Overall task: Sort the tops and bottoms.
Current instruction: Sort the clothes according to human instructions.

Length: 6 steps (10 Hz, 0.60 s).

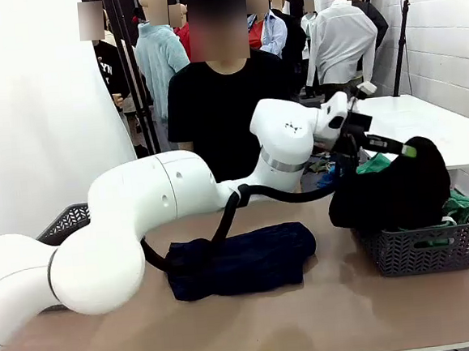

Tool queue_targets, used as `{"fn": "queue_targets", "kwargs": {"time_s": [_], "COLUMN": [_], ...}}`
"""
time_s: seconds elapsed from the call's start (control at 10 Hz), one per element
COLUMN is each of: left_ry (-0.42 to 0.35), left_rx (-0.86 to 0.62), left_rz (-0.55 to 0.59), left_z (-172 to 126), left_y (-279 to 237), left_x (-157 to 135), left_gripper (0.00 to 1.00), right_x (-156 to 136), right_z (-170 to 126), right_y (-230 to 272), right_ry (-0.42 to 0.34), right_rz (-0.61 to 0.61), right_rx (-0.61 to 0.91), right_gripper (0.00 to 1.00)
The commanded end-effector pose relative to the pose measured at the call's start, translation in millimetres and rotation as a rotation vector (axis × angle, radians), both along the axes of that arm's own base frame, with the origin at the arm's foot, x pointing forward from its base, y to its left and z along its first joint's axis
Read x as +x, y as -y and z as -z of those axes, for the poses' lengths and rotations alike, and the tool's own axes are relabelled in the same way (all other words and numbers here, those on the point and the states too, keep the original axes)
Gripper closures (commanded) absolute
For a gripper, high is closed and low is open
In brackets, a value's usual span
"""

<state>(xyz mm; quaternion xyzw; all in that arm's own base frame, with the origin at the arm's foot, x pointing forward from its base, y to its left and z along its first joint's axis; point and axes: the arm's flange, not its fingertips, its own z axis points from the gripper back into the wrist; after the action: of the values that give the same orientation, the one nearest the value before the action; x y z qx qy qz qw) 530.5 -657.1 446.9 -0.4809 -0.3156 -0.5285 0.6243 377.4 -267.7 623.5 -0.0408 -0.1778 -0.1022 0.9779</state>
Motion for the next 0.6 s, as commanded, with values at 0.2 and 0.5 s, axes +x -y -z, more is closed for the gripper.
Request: {"fn": "queue_targets", "kwargs": {"time_s": [0.2,0.5], "left_ry": [0.047,0.07], "left_rx": [0.177,0.259], "left_rz": [0.044,0.067], "left_z": [-16,-31], "left_y": [126,121], "left_x": [93,82], "left_gripper": [0.91,0.32], "right_x": [-3,-3], "right_z": [2,2], "right_y": [-1,-1], "right_ry": [-0.01,-0.01], "right_rz": [-0.008,-0.008], "right_rx": [-0.008,-0.008], "right_gripper": [0.0,0.0]}}
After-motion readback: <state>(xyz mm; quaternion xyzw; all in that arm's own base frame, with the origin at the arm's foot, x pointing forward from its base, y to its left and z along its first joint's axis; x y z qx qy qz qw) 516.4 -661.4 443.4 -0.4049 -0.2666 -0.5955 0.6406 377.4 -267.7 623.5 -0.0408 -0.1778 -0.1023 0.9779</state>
